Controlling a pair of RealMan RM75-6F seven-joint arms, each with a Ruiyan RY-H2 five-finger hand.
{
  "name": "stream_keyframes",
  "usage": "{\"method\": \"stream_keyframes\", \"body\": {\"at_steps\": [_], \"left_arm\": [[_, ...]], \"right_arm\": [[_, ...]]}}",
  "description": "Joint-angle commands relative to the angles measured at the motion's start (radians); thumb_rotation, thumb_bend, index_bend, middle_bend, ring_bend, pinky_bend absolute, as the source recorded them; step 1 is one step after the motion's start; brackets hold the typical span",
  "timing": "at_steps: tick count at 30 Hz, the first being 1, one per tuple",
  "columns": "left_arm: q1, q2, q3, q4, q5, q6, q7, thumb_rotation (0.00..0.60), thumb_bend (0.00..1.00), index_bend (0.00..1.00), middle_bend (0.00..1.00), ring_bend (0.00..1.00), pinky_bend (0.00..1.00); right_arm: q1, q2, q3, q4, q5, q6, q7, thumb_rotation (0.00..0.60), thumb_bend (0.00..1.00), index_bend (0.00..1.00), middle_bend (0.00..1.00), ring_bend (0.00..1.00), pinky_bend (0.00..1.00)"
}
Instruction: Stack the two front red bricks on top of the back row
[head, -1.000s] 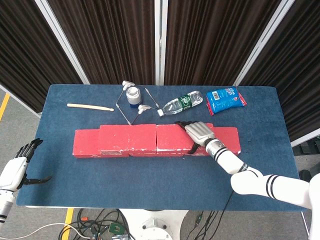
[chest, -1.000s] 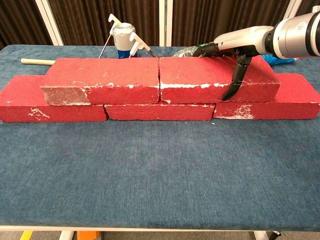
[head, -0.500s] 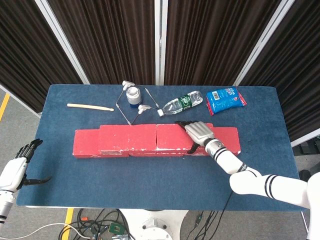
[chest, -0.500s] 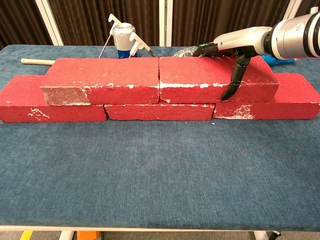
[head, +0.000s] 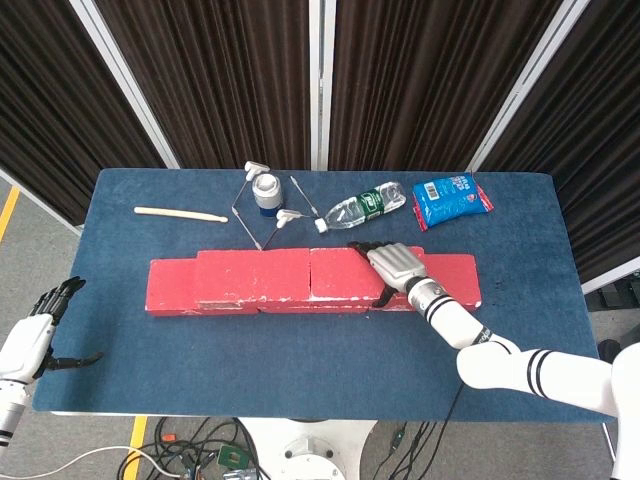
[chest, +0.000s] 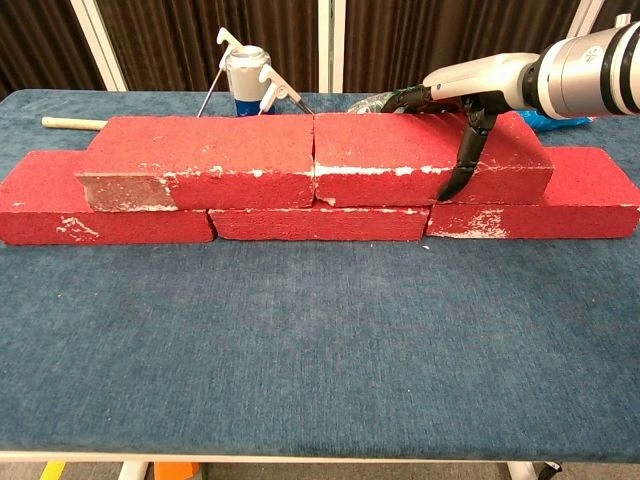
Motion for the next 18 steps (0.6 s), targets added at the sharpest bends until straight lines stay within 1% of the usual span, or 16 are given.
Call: {"method": "stream_keyframes", "body": {"at_steps": [1, 10, 13, 15, 18], "left_arm": [[0.001, -0.001, 0.001, 0.002, -0.001, 0.001, -0.001, 0.600, 0.01, 0.01, 0.00, 0.00, 0.00], [0.003, -0.001, 0.002, 0.005, -0.001, 0.001, -0.005, 0.600, 0.01, 0.01, 0.00, 0.00, 0.00], [0.003, -0.001, 0.002, 0.006, 0.000, 0.002, -0.007, 0.600, 0.01, 0.01, 0.00, 0.00, 0.00], [0.004, 0.000, 0.002, 0.006, 0.000, 0.003, -0.008, 0.600, 0.01, 0.01, 0.00, 0.00, 0.00], [0.004, 0.001, 0.002, 0.007, -0.002, 0.003, -0.012, 0.600, 0.01, 0.01, 0.00, 0.00, 0.00]], "right_arm": [[0.003, -0.001, 0.000, 0.002, 0.006, -0.006, 0.001, 0.600, 0.10, 0.00, 0.16, 0.16, 0.28], [0.011, -0.005, -0.004, 0.006, 0.020, -0.016, -0.003, 0.600, 0.09, 0.00, 0.15, 0.15, 0.28], [0.012, -0.005, -0.003, 0.006, 0.023, -0.019, 0.000, 0.600, 0.05, 0.00, 0.12, 0.11, 0.28], [0.012, -0.005, -0.002, 0.005, 0.022, -0.021, 0.004, 0.600, 0.02, 0.00, 0.09, 0.08, 0.26], [0.012, -0.002, 0.000, 0.002, 0.020, -0.027, 0.012, 0.600, 0.00, 0.00, 0.04, 0.02, 0.16]]}}
